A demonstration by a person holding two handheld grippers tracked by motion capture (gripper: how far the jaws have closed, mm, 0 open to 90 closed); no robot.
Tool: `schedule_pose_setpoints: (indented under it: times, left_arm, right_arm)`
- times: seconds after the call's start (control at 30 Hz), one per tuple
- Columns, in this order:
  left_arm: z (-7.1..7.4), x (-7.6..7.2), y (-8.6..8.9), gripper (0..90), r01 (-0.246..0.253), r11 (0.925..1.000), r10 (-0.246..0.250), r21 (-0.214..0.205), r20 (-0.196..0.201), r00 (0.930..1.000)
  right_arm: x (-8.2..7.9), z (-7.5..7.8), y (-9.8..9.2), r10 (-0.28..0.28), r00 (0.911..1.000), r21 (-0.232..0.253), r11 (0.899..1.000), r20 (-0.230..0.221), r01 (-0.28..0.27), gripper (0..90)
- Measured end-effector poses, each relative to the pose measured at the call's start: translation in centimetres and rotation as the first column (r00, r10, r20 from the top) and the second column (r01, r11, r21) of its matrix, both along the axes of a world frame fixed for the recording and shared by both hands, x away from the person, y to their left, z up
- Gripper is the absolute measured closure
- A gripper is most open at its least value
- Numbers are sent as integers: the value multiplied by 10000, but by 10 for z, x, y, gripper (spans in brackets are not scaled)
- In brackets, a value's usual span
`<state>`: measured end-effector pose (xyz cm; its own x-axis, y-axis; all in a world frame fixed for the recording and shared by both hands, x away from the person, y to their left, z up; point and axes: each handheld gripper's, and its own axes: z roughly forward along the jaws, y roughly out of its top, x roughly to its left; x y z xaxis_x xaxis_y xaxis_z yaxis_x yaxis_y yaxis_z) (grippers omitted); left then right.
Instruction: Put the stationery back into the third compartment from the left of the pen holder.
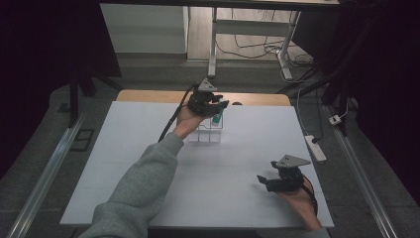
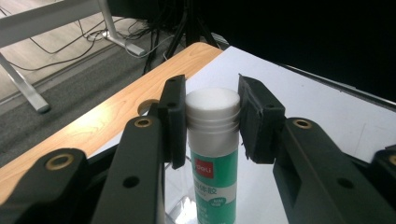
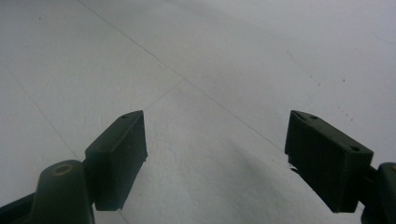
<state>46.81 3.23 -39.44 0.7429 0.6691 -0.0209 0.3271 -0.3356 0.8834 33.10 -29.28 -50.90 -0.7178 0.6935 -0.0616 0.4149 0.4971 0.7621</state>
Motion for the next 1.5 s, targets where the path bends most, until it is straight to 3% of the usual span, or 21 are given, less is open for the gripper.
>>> schedule_pose_setpoints:
  times: [0.3, 0.33, 0.4, 0.53, 0.87, 1.5]
  left_arm:
    - [-13, 10, -2, 633, -140, 9999, 141, 74, -194, 9997]
    - [-13, 11, -2, 615, -197, 9998, 200, 94, -265, 9994]
    - [-13, 10, -2, 446, -304, 9993, 313, 217, -419, 9986]
    - [-11, 6, 1, 382, 1, 9991, 23, 417, -554, 9985]
    - [-11, -4, 6, 379, 534, 9970, -501, 561, -588, 9970]
    - [-21, -29, 34, 380, 552, 9962, -510, 669, -620, 9968]
  right_arm:
    - [0, -1, 0, 28, 10000, -27, 10000, -34, -29, 201]
    - [0, -1, 0, 37, 10000, -42, 10000, -45, -38, 201]
    - [0, -1, 0, 37, 10000, -39, 10000, -63, -37, 201]
    - [0, -1, 1, 45, 10000, -45, 10000, -64, -46, 201]
    - [0, -1, 1, 62, 10000, -94, 9999, -64, -63, 201]
    - [-1, 0, 0, 61, 10000, 49, 10000, 34, -61, 201]
